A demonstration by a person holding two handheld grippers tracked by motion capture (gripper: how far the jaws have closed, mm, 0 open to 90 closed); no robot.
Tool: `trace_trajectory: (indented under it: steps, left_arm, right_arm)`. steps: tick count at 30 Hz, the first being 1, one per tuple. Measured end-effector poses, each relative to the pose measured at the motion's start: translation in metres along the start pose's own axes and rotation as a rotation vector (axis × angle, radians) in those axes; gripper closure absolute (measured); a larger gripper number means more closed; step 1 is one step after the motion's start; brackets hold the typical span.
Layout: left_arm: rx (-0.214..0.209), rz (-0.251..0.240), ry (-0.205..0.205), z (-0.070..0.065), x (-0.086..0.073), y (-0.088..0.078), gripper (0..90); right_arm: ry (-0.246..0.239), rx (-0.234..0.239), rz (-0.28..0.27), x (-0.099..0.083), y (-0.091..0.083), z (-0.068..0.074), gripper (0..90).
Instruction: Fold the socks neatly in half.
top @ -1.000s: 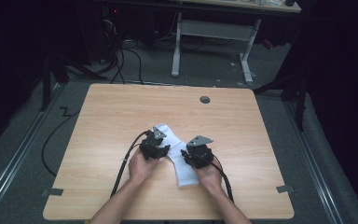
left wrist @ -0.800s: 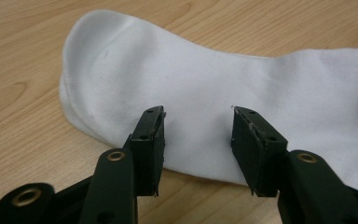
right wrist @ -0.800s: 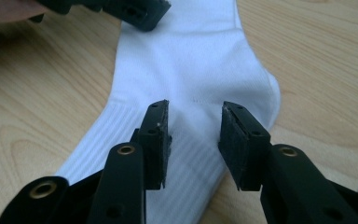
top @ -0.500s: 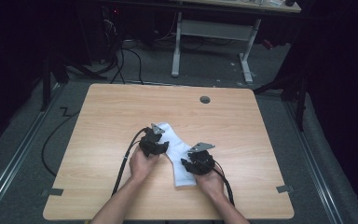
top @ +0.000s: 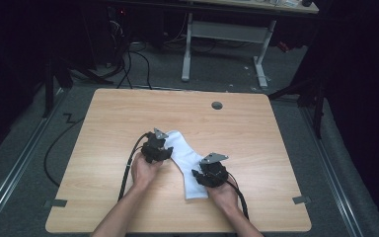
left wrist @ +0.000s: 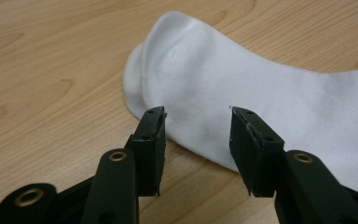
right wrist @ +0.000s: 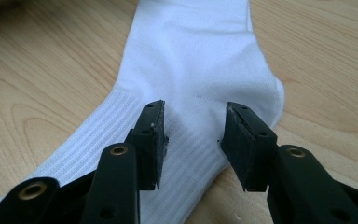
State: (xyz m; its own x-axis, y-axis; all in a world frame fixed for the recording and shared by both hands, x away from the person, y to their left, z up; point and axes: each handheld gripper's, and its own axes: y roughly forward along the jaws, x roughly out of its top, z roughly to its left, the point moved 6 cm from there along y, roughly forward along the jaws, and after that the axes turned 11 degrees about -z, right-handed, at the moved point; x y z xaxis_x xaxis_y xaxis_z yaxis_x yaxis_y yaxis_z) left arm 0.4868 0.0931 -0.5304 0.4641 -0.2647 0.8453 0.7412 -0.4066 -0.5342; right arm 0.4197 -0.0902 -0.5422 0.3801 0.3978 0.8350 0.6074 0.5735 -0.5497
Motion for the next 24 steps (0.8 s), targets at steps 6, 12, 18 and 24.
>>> trace_trajectory:
  steps: [6,12,18,24]
  left_arm:
    - [0.027,-0.008,-0.082,0.015,0.001,-0.004,52.6]
    - [0.039,0.004,-0.131,0.033,0.008,-0.007,52.9]
    - [0.056,0.009,-0.130,0.040,0.019,-0.005,53.6]
    - [0.017,0.014,-0.149,0.033,0.016,0.003,53.2]
  right_arm:
    - [-0.008,-0.004,-0.002,-0.002,-0.003,0.002,58.3]
    - [-0.007,-0.004,-0.018,-0.005,-0.005,0.003,58.3]
    - [-0.009,-0.005,-0.020,-0.006,-0.006,0.004,58.4]
    - [-0.016,0.004,-0.019,-0.008,-0.009,0.009,58.5]
